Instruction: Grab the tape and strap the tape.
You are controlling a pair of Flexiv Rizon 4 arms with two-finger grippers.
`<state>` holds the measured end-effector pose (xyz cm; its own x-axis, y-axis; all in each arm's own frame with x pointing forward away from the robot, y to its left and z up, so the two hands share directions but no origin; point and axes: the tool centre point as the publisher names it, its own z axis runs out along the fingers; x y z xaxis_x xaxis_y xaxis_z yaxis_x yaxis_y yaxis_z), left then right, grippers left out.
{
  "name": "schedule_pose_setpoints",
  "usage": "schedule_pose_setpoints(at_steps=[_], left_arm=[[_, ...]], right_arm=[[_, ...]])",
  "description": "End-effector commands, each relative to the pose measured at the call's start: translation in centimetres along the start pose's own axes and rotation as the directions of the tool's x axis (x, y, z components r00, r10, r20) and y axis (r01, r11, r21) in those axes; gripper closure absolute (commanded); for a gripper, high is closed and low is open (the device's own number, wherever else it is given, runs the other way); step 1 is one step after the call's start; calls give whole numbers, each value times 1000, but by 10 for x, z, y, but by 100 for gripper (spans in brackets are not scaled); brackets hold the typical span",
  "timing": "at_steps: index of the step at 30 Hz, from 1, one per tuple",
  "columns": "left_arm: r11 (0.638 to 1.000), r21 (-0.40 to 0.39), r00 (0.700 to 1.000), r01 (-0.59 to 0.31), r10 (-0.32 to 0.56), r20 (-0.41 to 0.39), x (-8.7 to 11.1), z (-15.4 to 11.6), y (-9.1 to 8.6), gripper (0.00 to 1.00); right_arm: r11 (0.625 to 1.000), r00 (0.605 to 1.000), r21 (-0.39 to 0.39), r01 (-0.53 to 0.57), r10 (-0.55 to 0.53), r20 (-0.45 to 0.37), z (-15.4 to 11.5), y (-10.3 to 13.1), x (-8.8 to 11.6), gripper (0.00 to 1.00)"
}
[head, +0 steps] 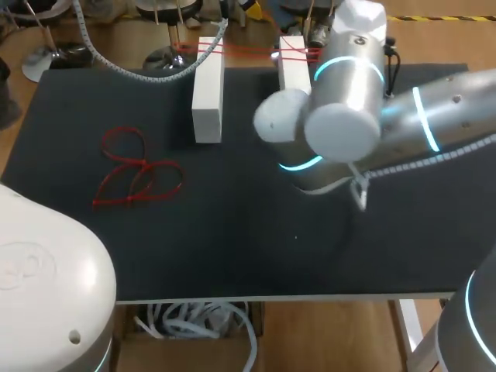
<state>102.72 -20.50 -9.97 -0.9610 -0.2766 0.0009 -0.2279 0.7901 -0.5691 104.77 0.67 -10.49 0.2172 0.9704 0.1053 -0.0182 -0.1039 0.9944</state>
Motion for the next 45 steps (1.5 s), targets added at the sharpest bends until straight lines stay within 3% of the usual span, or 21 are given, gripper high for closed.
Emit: schedule_pose_setpoints(at_steps=[1, 5, 11, 16, 21, 40, 43, 45], left_arm=[[1000, -4, 1000, 0, 0, -1, 0, 0, -1, 100], [1000, -4, 1000, 0, 0, -1, 0, 0, -1, 100], [1000, -4, 1000, 0, 0, -1, 0, 0, -1, 100], [1000, -4, 1000, 0, 0, -1, 0, 0, -1, 100], [1000, -4, 1000, 0, 0, -1, 0, 0, -1, 100], [1000, -4, 1000, 0, 0, -1, 0, 0, -1, 100], [1000, -4, 1000, 0, 0, -1, 0, 0, -1, 100], [1000, -4, 1000, 0, 0, -1, 0, 0, -1, 100]], right_arm=[[1000, 977, 11, -1, 4, -211, -5, 3, -8, 100], [1000, 955, -6, -25, 22, -296, -8, 5, -6, 100], [995, 932, -57, -81, 55, -359, -5, 5, 2, 100], [994, 947, -79, -69, 40, -318, 3, 8, 12, 100], [996, 976, -85, -21, 2, -216, 11, 7, 24, 100], [996, 976, -85, -21, 2, -216, 11, 7, 24, 100], [979, 970, -96, 177, -190, -150, 3, 10, 18, 100], [940, 934, -57, 336, -341, -112, -2, 17, 17, 100]])
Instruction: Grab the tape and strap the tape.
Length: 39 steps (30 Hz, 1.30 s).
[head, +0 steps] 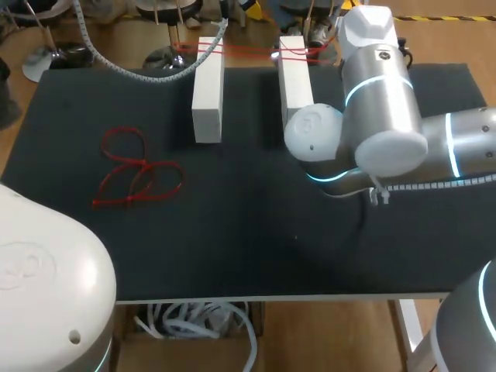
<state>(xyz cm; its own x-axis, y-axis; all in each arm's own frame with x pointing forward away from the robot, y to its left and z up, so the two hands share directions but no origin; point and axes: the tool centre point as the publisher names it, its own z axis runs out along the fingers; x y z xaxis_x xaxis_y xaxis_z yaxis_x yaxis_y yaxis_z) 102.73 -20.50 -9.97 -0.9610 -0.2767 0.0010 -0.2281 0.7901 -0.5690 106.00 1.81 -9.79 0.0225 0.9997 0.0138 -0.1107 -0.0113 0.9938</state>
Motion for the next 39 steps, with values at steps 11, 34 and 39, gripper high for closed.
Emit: schedule_pose_setpoints(at_steps=[11, 34, 39], left_arm=[[1000, -4, 1000, 0, 0, -1, 0, 0, -1, 100], [1000, -4, 1000, 0, 0, -1, 0, 0, -1, 100], [1000, -4, 1000, 0, 0, -1, 0, 0, -1, 100]], right_arm=[[573, 579, 335, 748, -810, 93, -11, 32, 17, 100], [423, 418, 182, 888, -906, 67, -11, 34, 3, 100], [423, 418, 182, 888, -906, 67, -11, 34, 3, 100]])
